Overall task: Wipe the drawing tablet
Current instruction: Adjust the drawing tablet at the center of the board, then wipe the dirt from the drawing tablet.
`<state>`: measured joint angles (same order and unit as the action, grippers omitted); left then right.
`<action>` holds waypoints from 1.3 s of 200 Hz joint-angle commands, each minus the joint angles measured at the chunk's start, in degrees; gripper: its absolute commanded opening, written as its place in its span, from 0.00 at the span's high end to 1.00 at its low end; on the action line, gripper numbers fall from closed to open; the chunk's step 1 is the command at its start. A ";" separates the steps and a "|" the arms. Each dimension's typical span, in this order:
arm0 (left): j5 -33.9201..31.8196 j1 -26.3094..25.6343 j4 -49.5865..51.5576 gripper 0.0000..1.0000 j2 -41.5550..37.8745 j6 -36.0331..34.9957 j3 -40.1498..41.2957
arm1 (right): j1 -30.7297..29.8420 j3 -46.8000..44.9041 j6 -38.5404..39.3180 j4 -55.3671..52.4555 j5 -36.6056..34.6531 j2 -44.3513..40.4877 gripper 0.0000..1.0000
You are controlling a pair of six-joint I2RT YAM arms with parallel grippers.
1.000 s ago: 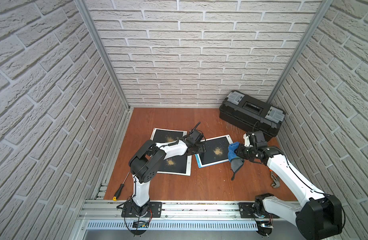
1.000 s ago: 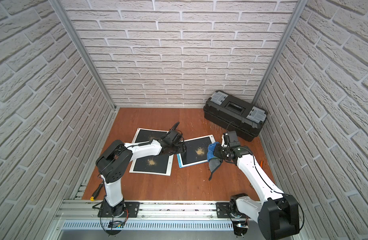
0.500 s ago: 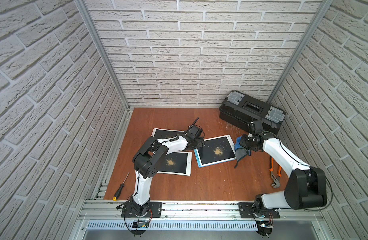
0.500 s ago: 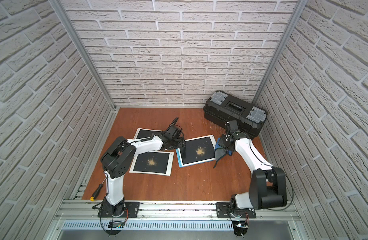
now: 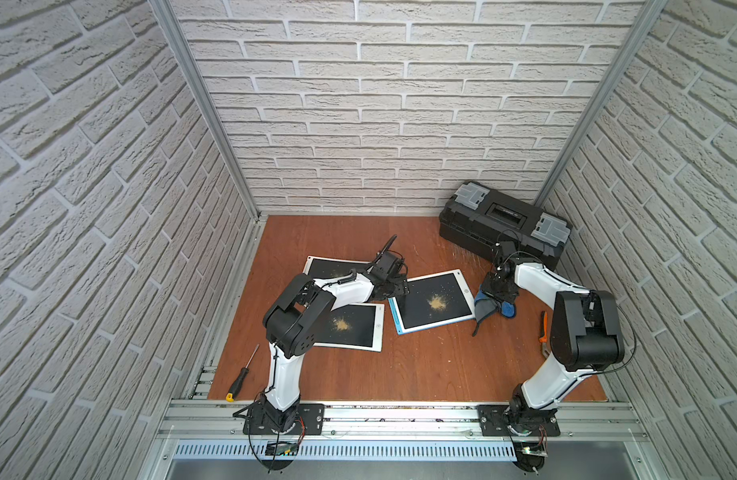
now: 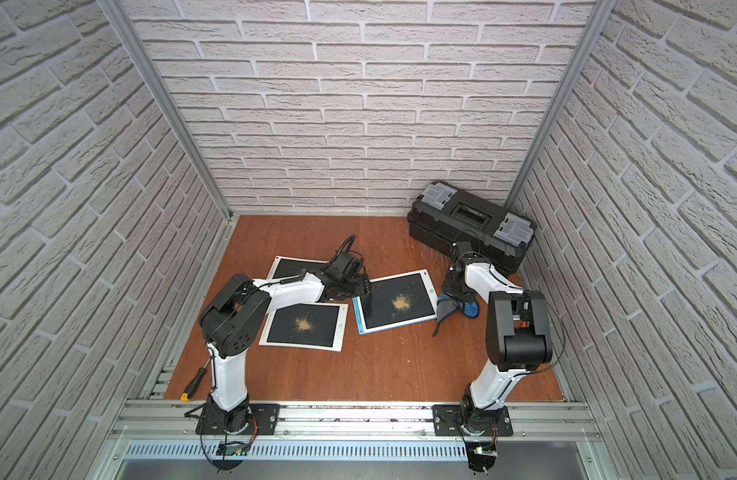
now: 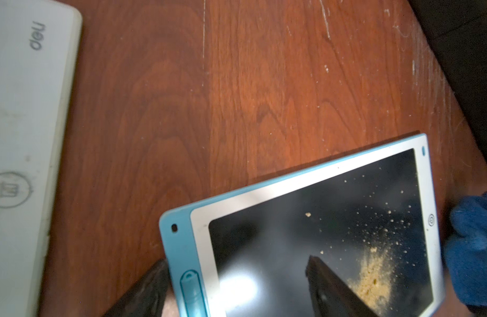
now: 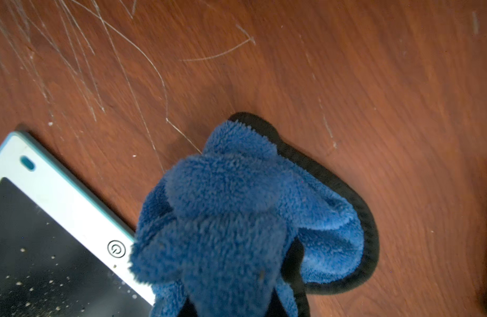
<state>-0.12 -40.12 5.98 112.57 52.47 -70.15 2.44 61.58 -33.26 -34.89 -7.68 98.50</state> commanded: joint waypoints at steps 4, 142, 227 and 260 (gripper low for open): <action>2.22 0.69 2.42 0.19 1.47 -0.46 2.39 | -0.95 -3.25 -0.49 2.31 0.47 1.43 0.98; 4.70 5.40 4.16 0.20 4.78 -7.24 -0.86 | -8.85 -16.98 -4.84 4.33 7.80 -11.74 0.98; -1.87 4.41 13.24 0.21 -0.84 -14.12 -2.72 | -9.62 -11.17 3.54 -2.40 1.79 -22.59 0.98; -10.72 0.19 21.96 0.21 -4.79 -20.67 -5.35 | -11.63 -8.08 11.22 3.12 18.83 -22.91 0.98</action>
<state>-2.90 -36.80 17.82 111.85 38.22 -73.19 -7.11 51.20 -29.10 -35.88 -1.04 76.14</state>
